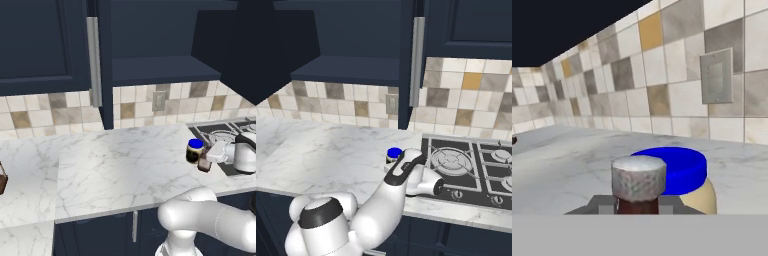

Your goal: Take 2 condiments from the cabinet and move them on the counter near the stove.Make sure the condiments are lined up with each other, next to each other.

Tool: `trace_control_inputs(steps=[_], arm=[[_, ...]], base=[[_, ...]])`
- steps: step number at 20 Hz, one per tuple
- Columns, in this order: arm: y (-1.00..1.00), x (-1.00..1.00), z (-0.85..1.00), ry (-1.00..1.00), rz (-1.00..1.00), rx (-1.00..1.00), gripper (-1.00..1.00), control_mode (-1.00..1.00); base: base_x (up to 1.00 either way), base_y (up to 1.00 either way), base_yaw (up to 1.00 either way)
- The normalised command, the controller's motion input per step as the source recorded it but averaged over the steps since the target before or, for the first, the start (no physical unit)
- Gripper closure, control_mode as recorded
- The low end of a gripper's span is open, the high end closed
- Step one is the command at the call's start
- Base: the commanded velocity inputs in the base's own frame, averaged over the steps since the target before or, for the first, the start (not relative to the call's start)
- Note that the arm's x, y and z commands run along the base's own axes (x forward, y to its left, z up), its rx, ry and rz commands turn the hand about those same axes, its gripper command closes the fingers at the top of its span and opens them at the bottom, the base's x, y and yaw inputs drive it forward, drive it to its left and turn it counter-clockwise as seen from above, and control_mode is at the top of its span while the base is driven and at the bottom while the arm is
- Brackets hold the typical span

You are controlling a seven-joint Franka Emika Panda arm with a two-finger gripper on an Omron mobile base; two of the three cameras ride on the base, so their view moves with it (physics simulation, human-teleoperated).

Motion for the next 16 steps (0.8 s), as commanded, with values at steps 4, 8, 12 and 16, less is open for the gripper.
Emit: trace_control_inputs(steps=[4, 8, 12, 16], arm=[[0.00, 0.00, 0.00, 0.00, 0.00, 0.00, 1.00, -1.00], [0.00, 0.00, 0.00, 0.00, 0.00, 0.00, 1.00, -1.00], [0.00, 0.00, 0.00, 0.00, 0.00, 0.00, 1.00, -1.00], [0.00, 0.00, 0.00, 0.00, 0.00, 0.00, -1.00, -1.00]], base=[[0.00, 0.00, 0.00], [0.00, 0.00, 0.00], [0.00, 0.00, 0.00], [0.00, 0.00, 0.00]])
